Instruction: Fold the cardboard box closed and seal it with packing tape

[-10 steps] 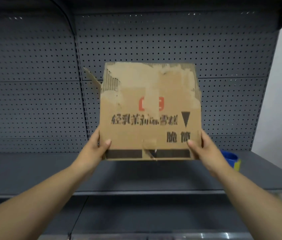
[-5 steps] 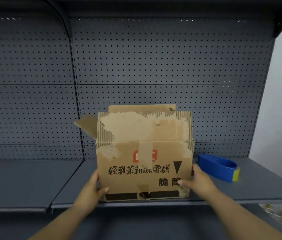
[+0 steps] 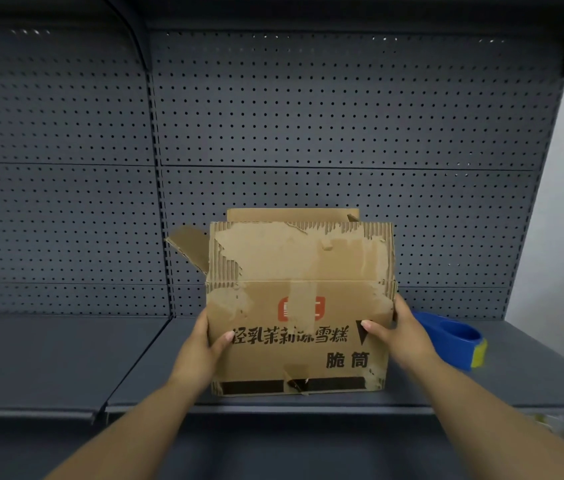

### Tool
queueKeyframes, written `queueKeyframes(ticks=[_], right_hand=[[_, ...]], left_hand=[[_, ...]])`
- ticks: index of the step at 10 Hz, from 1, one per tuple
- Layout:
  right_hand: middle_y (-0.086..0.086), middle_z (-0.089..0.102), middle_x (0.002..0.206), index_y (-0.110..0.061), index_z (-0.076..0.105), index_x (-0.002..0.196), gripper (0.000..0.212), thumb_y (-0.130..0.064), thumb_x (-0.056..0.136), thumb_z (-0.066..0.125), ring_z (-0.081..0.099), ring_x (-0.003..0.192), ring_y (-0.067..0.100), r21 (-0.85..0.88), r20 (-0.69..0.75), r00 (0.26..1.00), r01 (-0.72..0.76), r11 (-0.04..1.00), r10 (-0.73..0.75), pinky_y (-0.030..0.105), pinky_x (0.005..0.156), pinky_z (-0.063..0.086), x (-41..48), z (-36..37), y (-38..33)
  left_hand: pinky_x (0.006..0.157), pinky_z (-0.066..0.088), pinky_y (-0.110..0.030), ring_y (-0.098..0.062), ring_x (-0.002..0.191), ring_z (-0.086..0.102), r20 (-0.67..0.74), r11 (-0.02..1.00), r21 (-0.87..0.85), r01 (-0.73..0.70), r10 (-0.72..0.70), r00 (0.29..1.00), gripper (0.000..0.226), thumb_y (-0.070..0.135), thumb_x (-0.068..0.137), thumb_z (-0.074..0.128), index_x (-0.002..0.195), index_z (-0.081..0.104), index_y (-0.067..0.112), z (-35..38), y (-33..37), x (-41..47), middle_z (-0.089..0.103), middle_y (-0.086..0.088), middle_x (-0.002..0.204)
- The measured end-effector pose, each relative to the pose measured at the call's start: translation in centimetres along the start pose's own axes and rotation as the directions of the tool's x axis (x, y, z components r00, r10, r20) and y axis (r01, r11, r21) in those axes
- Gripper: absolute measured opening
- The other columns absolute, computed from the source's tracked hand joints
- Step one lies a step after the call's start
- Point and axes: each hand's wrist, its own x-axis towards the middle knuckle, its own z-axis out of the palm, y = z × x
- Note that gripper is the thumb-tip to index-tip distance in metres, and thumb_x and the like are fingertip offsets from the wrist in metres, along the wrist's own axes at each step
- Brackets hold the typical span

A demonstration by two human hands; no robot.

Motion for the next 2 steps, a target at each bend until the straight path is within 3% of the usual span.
queueKeyframes(ticks=[2], right_hand=[[0.001, 0.058, 0.128, -0.029, 0.027, 0.144, 0.073, -0.017, 0.084, 0.067, 0.054, 0.117, 0.025, -0.021, 0.059, 0.998, -0.005, 1.0, 0.007, 0.034, 0.083, 0.047, 1.19, -0.53, -0.62]], left_hand=[[0.097, 0.044, -0.04, -0.023, 0.123, 0.048, 0.032, 0.999, 0.033, -0.005, 0.004, 0.999, 0.061, 0.026, 0.092, 0.056, 0.144, 0.024, 0.029, -0.29, 0.1, 1.02, 0.049, 0.002, 0.138]])
